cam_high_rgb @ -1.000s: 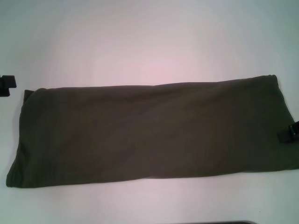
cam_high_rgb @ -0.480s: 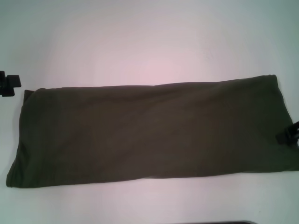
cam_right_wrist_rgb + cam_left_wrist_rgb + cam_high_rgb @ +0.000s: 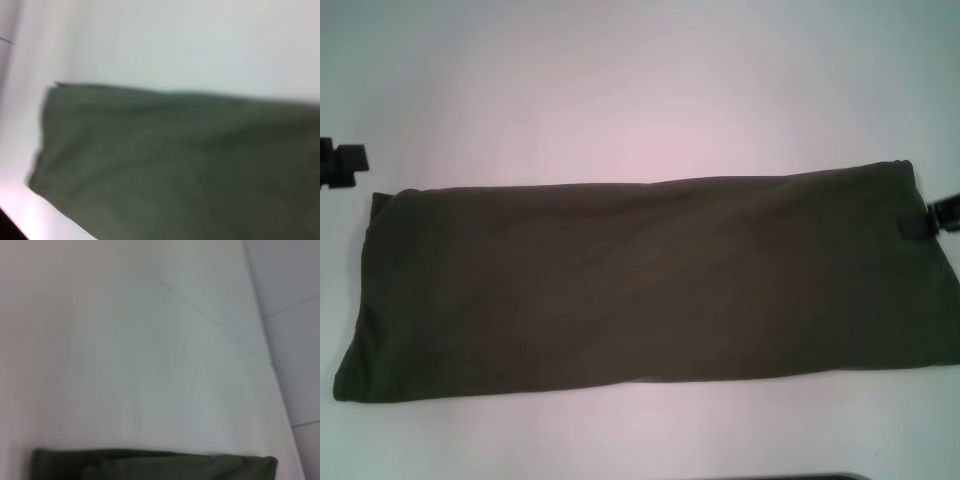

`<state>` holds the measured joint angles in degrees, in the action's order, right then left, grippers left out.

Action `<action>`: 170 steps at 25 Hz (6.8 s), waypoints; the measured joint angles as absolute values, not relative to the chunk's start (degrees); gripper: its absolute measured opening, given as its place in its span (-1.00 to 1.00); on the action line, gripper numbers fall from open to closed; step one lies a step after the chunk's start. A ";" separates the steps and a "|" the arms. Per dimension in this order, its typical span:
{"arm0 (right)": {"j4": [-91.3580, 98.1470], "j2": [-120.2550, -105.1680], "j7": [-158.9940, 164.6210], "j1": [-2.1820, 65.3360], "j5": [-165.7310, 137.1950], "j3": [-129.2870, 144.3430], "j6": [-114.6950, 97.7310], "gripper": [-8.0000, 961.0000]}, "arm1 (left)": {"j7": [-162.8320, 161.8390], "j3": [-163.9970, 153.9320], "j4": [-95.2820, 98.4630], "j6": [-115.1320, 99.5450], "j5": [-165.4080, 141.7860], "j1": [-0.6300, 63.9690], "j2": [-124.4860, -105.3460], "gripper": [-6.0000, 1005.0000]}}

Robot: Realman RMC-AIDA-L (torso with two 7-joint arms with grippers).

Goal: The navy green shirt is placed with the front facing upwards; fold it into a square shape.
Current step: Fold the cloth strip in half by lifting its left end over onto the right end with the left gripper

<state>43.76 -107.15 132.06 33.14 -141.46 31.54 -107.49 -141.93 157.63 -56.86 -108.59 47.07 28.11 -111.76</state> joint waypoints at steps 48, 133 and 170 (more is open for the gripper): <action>35.86 -107.93 122.69 29.50 -127.11 26.33 -108.47 0.37 | -145.98 144.39 -44.60 -95.11 35.24 29.97 -113.42 -0.22; 36.30 -107.56 123.71 29.44 -127.83 27.07 -108.25 0.37 | -143.39 146.84 -49.76 -98.27 29.26 28.96 -112.39 0.17; 36.30 -107.39 124.51 29.44 -128.05 27.24 -107.84 0.37 | -143.97 145.63 -47.68 -96.26 29.27 30.19 -112.74 0.11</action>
